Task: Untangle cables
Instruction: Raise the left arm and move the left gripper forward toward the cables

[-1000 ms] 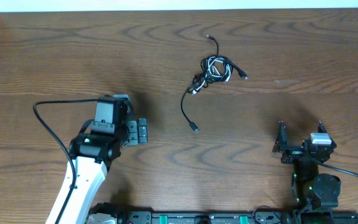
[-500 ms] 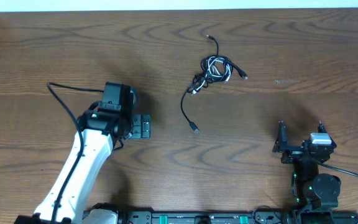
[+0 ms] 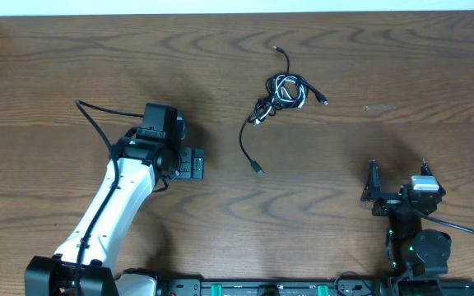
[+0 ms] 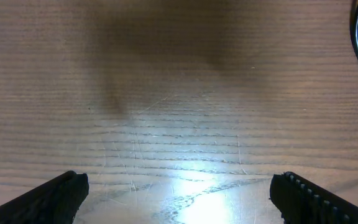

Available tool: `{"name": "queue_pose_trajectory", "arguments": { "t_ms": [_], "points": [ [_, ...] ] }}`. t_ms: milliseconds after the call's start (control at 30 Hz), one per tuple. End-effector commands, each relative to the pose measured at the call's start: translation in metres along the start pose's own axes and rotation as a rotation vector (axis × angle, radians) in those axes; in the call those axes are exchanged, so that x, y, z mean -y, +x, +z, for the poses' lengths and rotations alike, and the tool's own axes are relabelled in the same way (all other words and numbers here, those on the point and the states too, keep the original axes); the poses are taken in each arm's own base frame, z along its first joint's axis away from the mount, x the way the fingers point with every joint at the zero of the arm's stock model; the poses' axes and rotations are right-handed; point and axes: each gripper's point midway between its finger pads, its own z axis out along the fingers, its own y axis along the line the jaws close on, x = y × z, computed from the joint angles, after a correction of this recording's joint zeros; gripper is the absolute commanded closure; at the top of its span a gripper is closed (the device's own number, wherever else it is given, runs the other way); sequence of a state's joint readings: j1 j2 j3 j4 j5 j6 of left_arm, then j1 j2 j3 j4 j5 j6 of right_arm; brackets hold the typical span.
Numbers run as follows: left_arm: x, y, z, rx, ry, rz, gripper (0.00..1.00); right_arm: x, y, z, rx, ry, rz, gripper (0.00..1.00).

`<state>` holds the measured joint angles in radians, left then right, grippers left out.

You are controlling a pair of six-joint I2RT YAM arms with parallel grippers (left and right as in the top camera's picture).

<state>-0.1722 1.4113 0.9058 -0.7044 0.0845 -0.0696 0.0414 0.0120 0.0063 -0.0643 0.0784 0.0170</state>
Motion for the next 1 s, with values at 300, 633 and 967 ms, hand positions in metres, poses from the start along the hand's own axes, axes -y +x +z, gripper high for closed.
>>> {"name": "queue_pose_trajectory", "arguments": {
  "t_ms": [300, 633, 967],
  "points": [
    [0.003, -0.005, -0.004, 0.002, 0.011, 0.021, 0.01, 0.001, 0.000, 0.000, 0.002, 0.003, -0.011, 0.01],
    [0.006, -0.022, -0.005, 0.073, 0.020, 0.023, 0.01, 0.001, 0.000, 0.000, 0.002, 0.003, -0.011, 0.01],
    [0.006, -0.028, 0.004, 0.119, 0.025, 0.025, 0.01, 0.001, 0.000, 0.000, 0.002, 0.003, -0.011, 0.01]
  ]
}}
